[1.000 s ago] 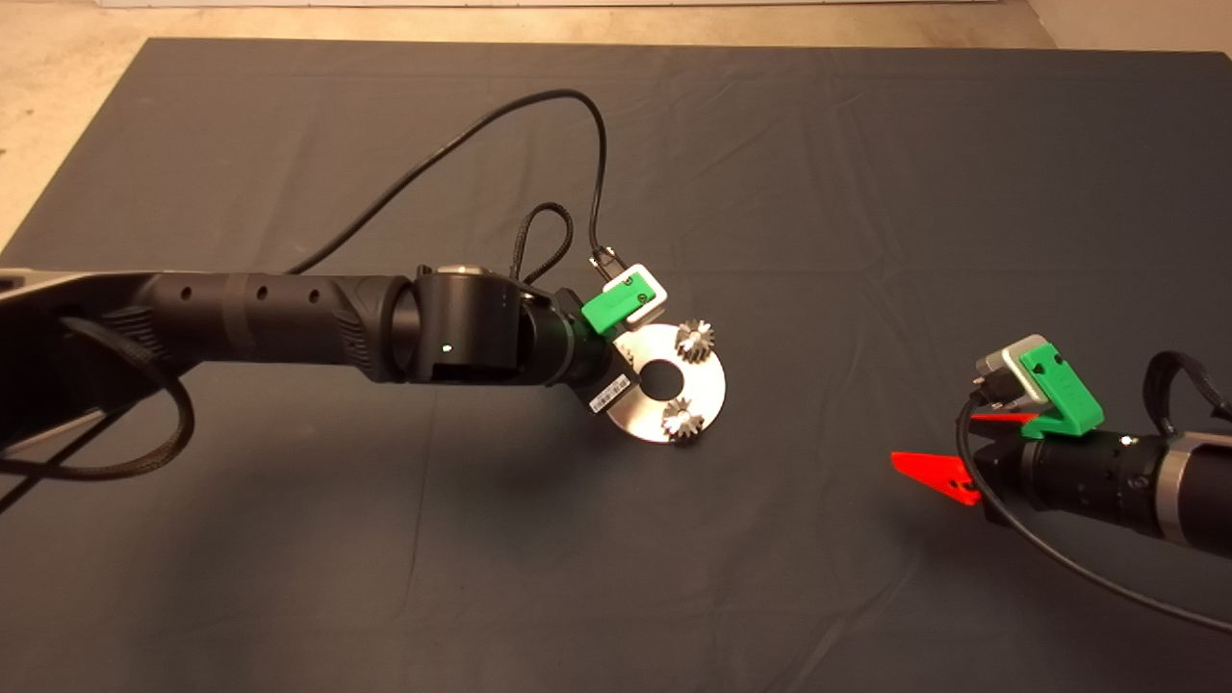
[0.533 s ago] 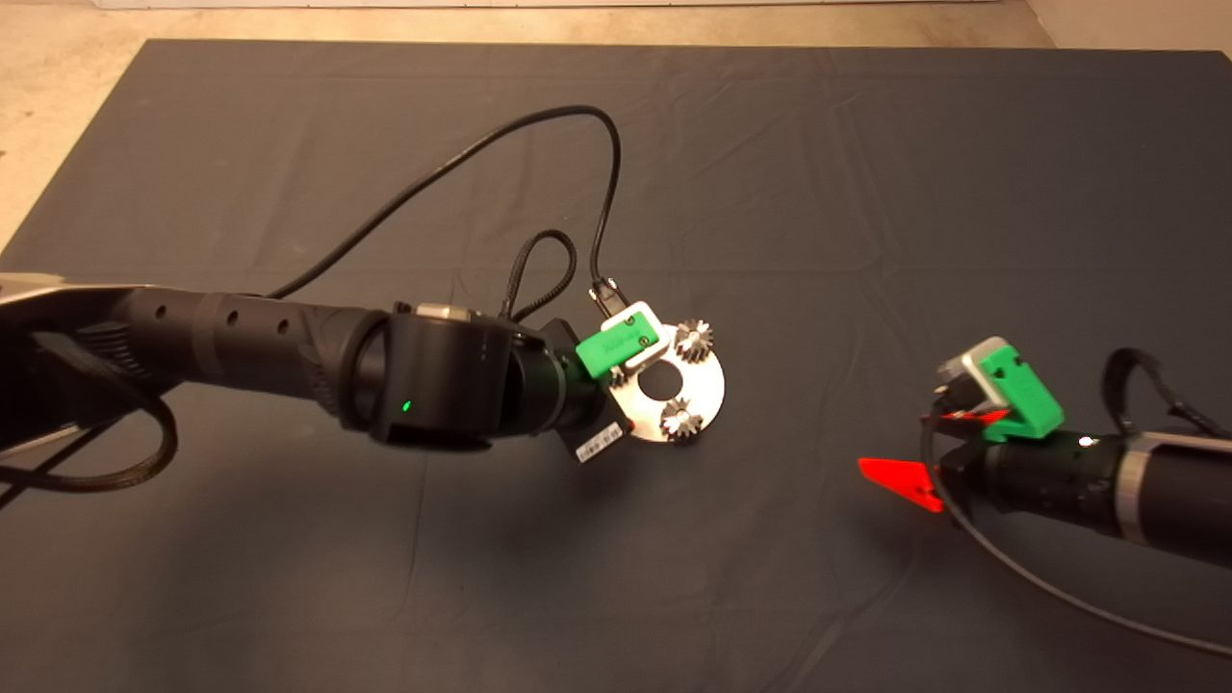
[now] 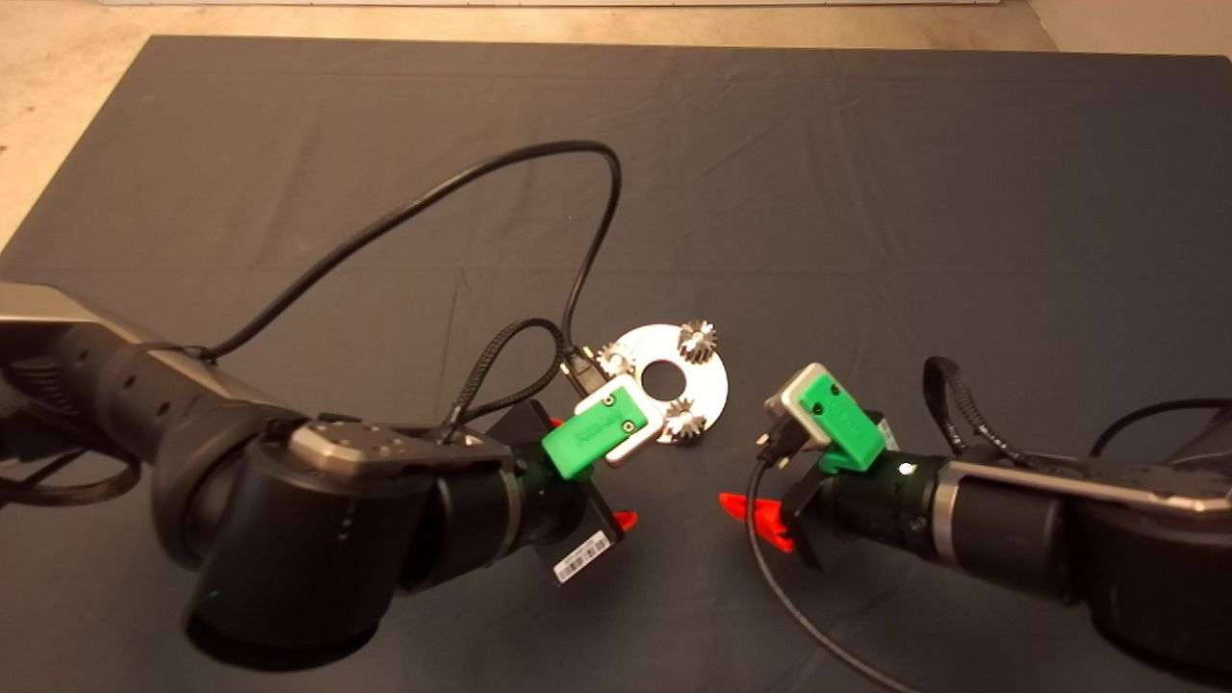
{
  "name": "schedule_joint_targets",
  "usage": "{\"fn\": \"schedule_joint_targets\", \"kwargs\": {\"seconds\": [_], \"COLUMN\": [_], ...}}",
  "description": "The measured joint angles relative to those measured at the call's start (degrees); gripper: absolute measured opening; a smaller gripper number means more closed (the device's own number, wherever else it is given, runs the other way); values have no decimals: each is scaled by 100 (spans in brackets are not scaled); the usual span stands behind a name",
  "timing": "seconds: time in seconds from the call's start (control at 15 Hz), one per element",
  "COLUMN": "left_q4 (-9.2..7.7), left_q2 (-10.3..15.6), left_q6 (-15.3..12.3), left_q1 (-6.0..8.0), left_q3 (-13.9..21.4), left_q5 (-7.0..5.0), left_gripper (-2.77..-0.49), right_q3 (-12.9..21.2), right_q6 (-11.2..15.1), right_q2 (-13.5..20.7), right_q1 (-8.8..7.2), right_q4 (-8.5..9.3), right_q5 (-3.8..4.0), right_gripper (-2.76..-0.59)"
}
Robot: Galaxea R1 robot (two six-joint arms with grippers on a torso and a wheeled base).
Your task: Install three planetary gears onto the carrier pins
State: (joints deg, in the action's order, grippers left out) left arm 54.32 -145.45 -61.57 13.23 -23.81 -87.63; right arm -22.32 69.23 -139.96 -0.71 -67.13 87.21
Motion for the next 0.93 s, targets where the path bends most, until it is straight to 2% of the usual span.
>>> {"fn": "schedule_joint_targets", "kwargs": {"seconds": [0.13,0.2,0.33,0.47,0.67,0.8,0.93], "left_q4": [0,-2,-30,-201,-477,-565,-618], "left_q2": [0,18,204,470,795,1012,1108], "left_q6": [-118,-169,-228,-276,-518,-668,-766], "left_q1": [0,2,0,2,2,0,-26], "left_q3": [178,253,290,302,386,408,418], "left_q5": [16,28,30,15,17,15,15], "left_gripper": [-135,-135,-135,-135,-135,-135,-135], "right_q3": [-2,0,0,11,85,96,105], "right_q6": [0,-2,-2,0,-2,-2,-18], "right_q2": [-154,-214,-263,-216,232,715,932], "right_q1": [304,371,446,454,457,468,468], "right_q4": [-104,-169,-247,-295,-341,-341,-341], "right_q5": [30,25,25,27,25,66,71], "right_gripper": [-116,-116,-116,-116,-116,-116,-116]}}
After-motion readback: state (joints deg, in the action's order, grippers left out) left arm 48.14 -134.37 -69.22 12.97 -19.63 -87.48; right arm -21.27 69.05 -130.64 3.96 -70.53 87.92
